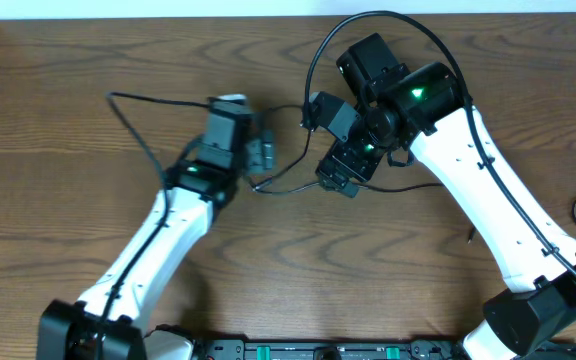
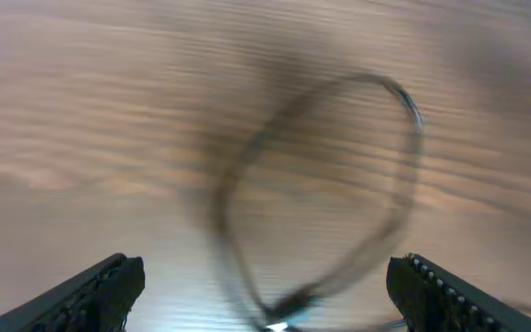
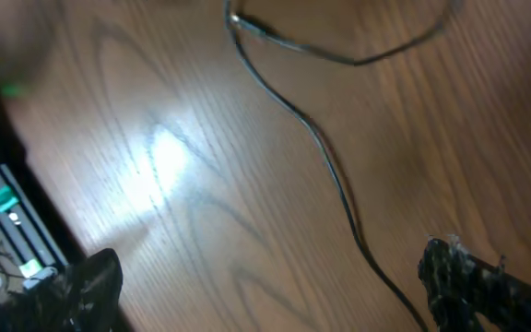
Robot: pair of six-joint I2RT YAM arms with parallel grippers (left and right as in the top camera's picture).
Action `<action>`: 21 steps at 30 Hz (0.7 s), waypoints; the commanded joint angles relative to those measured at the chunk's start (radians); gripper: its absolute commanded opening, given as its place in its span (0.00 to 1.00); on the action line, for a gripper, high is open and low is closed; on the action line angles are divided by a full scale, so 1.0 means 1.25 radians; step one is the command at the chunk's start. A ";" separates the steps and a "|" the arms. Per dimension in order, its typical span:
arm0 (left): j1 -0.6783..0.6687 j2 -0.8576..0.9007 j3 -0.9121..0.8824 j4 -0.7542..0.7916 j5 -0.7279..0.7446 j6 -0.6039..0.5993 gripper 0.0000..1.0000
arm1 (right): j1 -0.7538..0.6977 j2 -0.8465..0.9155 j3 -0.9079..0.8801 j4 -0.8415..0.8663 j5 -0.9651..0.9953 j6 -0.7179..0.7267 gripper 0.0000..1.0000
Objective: Untangle cables
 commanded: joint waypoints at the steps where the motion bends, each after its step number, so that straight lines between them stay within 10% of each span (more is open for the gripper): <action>1: 0.079 -0.072 0.011 -0.038 -0.110 0.015 0.90 | 0.001 -0.017 0.001 0.003 0.034 0.006 0.99; 21: 0.321 -0.362 0.011 -0.408 -0.018 -0.062 0.85 | 0.009 -0.015 -0.363 0.423 0.040 -0.060 0.99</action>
